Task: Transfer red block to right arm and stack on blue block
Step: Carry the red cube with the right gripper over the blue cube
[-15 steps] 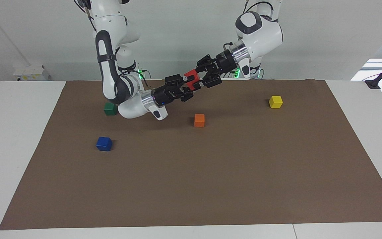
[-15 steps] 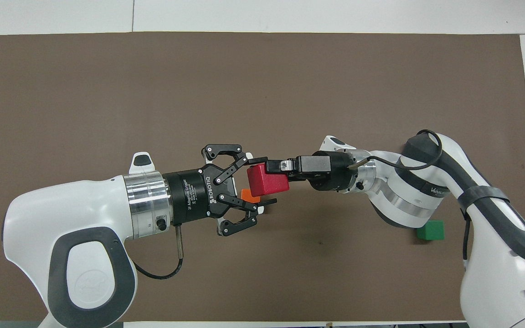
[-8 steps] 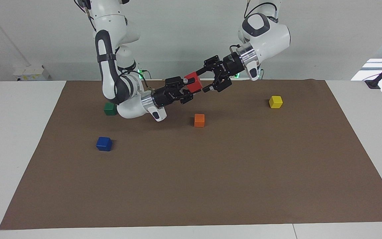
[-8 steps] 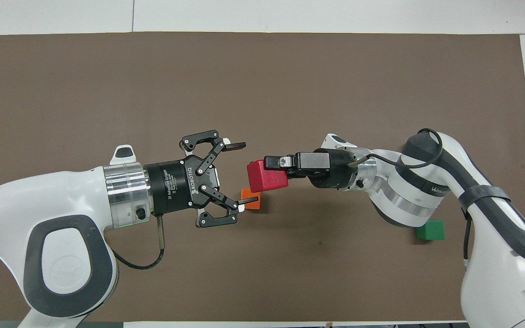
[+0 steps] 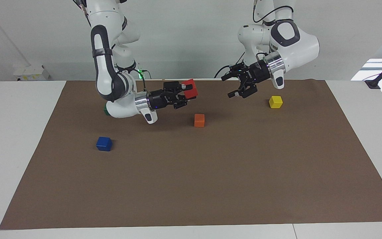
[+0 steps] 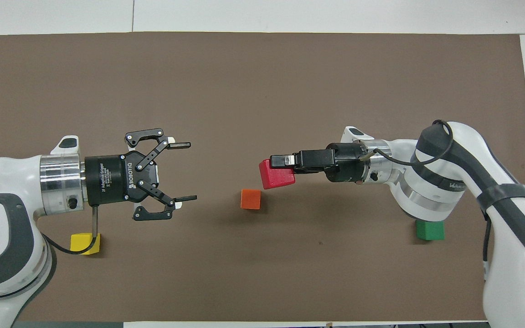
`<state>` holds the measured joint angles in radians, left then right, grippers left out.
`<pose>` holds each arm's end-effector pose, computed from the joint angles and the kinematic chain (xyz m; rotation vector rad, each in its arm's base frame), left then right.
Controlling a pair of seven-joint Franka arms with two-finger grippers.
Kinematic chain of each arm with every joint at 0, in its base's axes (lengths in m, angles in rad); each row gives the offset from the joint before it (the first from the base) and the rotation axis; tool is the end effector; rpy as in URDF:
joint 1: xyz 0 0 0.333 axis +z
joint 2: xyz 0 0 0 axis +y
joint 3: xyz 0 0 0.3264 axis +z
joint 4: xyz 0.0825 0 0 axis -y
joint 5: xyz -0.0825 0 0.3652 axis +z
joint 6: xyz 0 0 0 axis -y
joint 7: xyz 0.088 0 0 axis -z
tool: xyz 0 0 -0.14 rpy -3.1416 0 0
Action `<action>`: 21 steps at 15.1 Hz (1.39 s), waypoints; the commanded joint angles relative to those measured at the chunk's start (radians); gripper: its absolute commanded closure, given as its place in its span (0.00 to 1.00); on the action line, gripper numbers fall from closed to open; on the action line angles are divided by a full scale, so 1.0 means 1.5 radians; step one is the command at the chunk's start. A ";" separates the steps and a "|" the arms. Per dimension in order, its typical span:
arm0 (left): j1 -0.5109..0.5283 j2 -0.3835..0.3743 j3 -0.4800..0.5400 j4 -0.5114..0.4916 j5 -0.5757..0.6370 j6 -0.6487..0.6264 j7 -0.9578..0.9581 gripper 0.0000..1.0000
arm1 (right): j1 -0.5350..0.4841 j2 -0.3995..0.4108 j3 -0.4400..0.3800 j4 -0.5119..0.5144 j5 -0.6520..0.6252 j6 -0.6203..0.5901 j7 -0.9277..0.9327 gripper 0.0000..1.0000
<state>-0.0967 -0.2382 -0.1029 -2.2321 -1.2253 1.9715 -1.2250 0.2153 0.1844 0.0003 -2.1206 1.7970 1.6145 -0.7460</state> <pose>0.4533 -0.1854 0.5072 1.5381 1.5429 -0.8715 0.5163 0.2488 0.4150 -1.4332 -0.0174 0.0298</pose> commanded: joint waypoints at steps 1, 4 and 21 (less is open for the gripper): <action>0.090 -0.016 -0.004 -0.016 0.079 -0.084 0.073 0.00 | -0.036 -0.082 0.003 0.031 -0.146 0.077 0.123 1.00; 0.138 -0.013 -0.004 -0.011 0.195 -0.112 0.141 0.00 | -0.064 -0.098 0.001 0.045 -0.197 0.079 0.181 1.00; 0.131 0.067 -0.007 0.157 0.748 -0.157 0.554 0.00 | -0.097 -0.090 0.007 0.289 -0.991 0.081 0.608 1.00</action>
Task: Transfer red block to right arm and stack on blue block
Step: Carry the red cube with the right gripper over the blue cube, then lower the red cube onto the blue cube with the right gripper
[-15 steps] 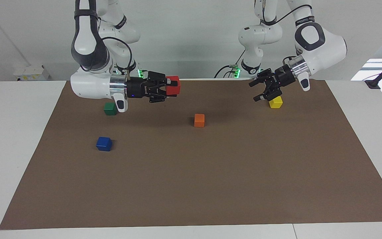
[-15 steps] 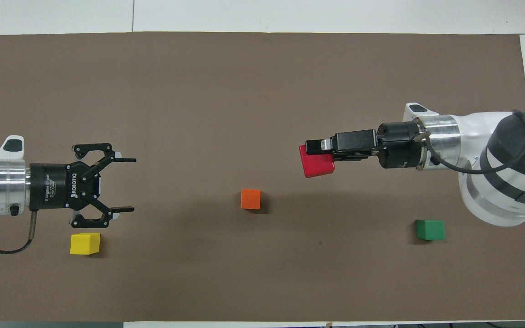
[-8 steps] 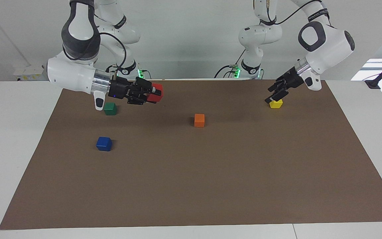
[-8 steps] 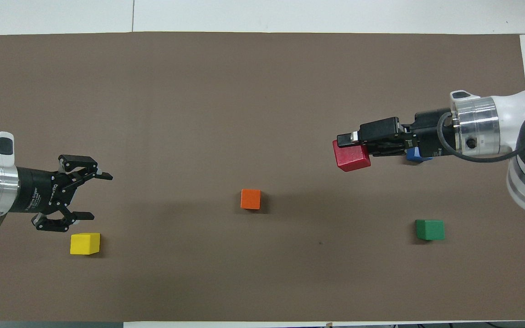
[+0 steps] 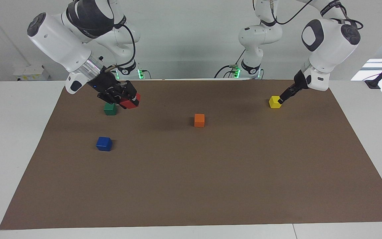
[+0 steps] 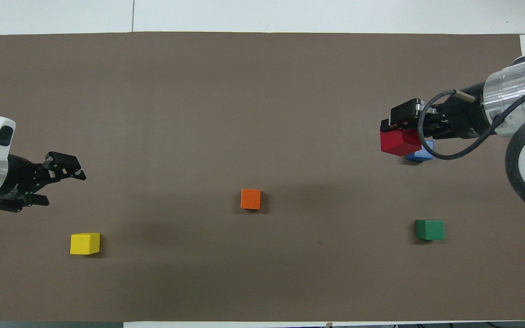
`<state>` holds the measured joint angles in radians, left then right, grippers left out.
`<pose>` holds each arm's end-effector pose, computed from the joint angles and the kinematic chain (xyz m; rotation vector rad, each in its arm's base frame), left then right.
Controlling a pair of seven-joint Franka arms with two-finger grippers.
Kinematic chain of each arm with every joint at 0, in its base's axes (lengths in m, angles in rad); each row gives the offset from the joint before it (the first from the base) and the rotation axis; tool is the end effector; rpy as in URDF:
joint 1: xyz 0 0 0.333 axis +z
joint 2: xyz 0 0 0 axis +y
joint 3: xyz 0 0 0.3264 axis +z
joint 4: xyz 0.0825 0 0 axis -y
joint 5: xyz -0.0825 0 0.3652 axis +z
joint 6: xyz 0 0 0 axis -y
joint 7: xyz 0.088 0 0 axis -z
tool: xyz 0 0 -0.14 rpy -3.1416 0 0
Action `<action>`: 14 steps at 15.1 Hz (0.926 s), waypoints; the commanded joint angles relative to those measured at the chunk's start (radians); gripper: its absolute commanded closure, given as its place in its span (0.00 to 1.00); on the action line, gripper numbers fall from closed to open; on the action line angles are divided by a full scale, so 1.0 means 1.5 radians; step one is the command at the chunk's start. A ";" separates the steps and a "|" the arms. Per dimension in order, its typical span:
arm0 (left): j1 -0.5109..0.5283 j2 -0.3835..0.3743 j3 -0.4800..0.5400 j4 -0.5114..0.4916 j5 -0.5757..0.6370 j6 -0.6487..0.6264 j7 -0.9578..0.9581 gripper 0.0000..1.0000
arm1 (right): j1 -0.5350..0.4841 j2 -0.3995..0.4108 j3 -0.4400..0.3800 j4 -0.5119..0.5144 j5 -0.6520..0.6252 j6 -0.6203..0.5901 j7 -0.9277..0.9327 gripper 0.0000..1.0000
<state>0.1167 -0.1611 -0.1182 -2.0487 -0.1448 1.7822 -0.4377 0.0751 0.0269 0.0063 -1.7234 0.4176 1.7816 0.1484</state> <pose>0.4751 -0.0200 0.4849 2.9543 0.7178 -0.1975 0.5537 0.0933 0.5459 -2.7233 0.2035 0.0226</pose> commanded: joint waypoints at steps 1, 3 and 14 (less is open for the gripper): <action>-0.012 0.015 0.003 0.046 0.043 -0.036 0.041 0.00 | -0.003 0.015 0.004 0.023 -0.123 -0.036 0.011 1.00; -0.033 0.022 0.002 0.076 0.086 -0.060 0.099 0.00 | -0.003 0.011 0.004 0.012 -0.189 -0.041 0.007 1.00; -0.080 0.179 0.025 0.335 0.112 -0.205 0.160 0.00 | -0.037 0.028 0.002 -0.052 -0.298 0.073 0.046 1.00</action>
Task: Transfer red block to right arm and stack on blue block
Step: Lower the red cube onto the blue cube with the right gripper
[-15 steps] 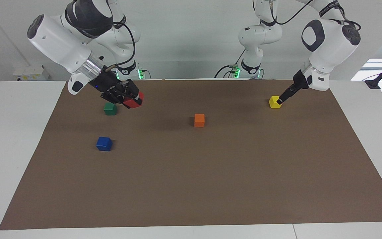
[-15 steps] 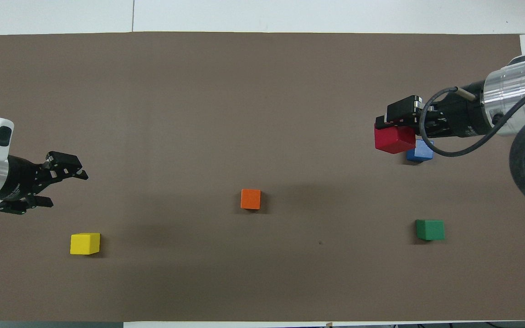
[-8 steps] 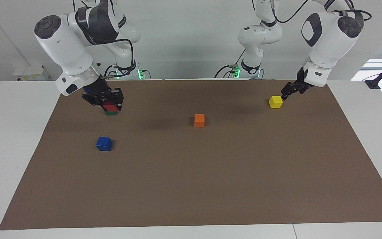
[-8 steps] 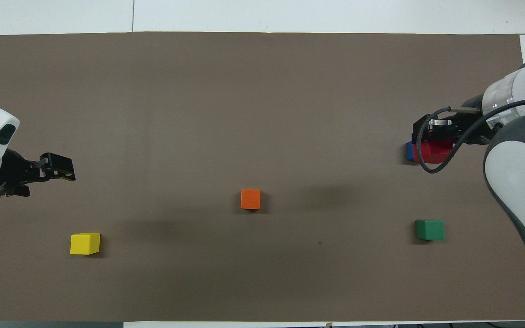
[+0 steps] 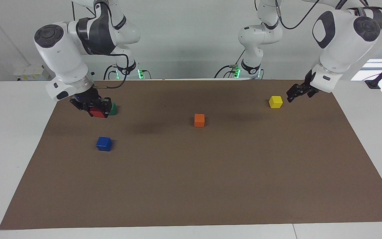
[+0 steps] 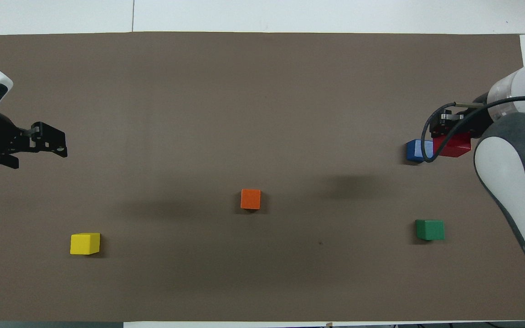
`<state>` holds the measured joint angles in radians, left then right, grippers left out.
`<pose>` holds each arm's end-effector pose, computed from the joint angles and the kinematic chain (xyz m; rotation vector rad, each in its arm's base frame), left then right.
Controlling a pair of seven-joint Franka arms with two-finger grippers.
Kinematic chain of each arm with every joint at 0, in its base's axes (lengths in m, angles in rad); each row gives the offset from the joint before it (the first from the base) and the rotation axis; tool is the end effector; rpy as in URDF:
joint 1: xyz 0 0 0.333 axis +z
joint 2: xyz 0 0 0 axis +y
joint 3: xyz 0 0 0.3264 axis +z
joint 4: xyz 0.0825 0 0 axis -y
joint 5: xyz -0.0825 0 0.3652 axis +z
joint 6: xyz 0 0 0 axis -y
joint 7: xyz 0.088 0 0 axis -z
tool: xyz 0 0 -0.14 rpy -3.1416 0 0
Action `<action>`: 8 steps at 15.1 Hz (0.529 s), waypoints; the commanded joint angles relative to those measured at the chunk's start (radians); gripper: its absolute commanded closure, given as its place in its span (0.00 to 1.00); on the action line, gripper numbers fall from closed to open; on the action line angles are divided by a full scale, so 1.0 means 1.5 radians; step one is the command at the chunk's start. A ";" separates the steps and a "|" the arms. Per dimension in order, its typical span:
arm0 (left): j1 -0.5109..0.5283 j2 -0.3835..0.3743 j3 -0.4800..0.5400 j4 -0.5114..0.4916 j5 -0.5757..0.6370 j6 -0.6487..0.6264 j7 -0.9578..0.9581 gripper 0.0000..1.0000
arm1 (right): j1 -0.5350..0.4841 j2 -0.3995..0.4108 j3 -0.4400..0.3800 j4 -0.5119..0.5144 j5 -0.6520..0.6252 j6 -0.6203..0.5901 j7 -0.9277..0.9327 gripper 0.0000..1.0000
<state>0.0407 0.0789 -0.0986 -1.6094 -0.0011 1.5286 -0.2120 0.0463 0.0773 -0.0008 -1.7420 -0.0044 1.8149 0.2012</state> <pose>0.5440 -0.0299 0.5390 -3.1099 -0.2397 0.2486 0.5685 0.0254 0.5018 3.1274 -0.2423 -0.0060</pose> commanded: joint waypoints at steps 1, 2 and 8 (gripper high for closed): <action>-0.035 -0.002 0.011 0.027 0.016 -0.039 0.011 0.00 | -0.021 -0.007 0.007 -0.060 -0.016 0.076 0.013 1.00; -0.036 -0.017 0.012 0.005 0.016 -0.035 0.010 0.00 | -0.025 -0.007 0.007 -0.071 -0.016 0.097 0.014 1.00; -0.038 -0.067 0.023 -0.070 0.016 -0.014 0.010 0.00 | -0.034 -0.001 0.007 -0.149 -0.017 0.217 0.013 1.00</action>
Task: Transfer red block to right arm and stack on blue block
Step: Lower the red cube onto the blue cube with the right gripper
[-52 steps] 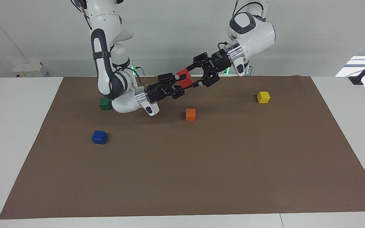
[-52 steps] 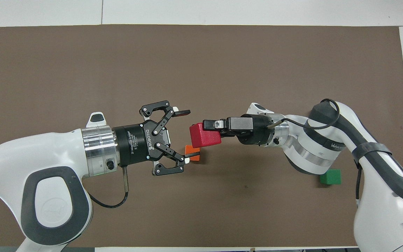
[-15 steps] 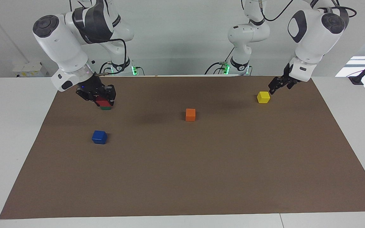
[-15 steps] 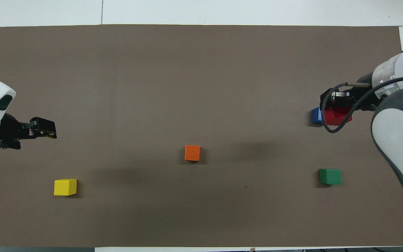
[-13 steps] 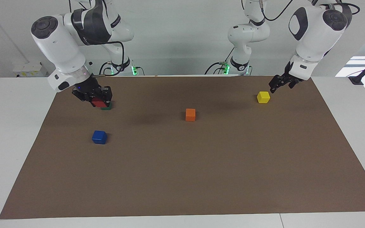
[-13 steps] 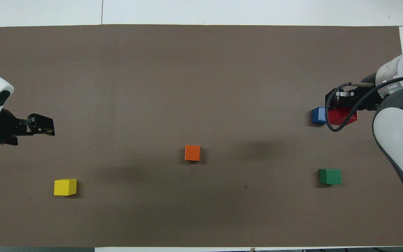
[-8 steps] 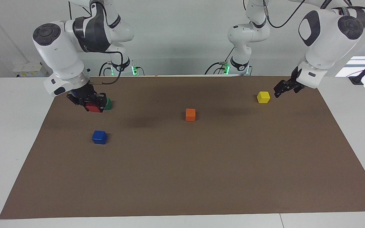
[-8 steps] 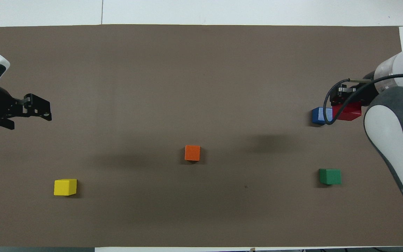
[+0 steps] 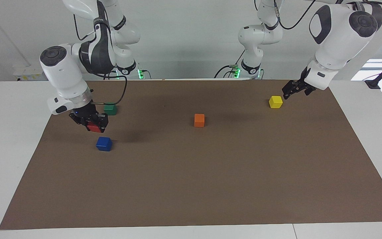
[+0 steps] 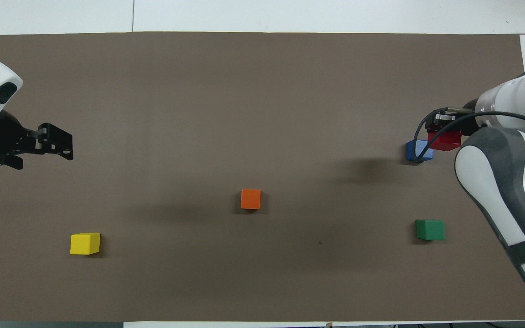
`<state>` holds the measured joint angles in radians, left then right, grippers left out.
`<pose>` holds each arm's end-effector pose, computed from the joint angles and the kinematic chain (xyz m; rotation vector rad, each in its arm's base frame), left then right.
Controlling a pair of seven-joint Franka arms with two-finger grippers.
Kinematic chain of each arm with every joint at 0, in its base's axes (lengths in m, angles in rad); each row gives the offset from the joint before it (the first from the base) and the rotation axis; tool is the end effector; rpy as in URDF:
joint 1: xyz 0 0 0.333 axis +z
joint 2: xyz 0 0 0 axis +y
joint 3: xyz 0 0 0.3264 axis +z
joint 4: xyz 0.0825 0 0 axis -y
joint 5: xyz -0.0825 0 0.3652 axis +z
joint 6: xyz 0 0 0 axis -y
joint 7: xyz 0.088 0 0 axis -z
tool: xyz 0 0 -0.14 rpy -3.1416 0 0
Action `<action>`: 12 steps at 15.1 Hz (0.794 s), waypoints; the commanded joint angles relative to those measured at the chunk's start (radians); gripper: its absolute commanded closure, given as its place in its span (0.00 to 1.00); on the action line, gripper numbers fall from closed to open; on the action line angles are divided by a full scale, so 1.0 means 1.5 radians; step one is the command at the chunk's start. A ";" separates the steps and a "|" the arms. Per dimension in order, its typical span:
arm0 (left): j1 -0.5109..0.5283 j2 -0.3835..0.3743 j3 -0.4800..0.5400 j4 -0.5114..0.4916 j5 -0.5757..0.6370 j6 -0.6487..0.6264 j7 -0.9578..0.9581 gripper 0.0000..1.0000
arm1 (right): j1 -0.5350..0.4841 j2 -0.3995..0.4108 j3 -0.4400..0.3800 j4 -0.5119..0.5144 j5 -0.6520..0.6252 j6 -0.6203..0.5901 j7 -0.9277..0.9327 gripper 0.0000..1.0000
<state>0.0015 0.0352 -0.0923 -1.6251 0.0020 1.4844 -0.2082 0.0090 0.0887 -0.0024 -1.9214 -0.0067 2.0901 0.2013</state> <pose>0.5251 -0.0468 0.5527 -3.0996 -0.1818 0.2708 0.5756 0.0033 0.4376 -3.1225 0.3000 -0.1259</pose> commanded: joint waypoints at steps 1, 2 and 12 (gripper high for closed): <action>-0.012 -0.038 0.020 -0.064 0.013 0.024 0.008 0.00 | -0.013 -0.003 0.008 -0.031 -0.017 0.044 0.011 1.00; -0.012 -0.037 0.025 -0.064 0.013 0.031 0.008 0.00 | -0.024 0.004 0.008 -0.034 -0.018 0.056 0.008 1.00; -0.032 -0.016 0.031 -0.032 0.008 0.039 0.007 0.00 | -0.046 0.060 0.009 -0.062 -0.019 0.128 0.011 1.00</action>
<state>-0.0320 0.0105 -0.0607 -1.6803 0.0020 1.5338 -0.2066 -0.0486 0.1856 -0.0023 -1.9771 -0.0079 2.2377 0.2012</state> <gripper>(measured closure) 0.000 0.449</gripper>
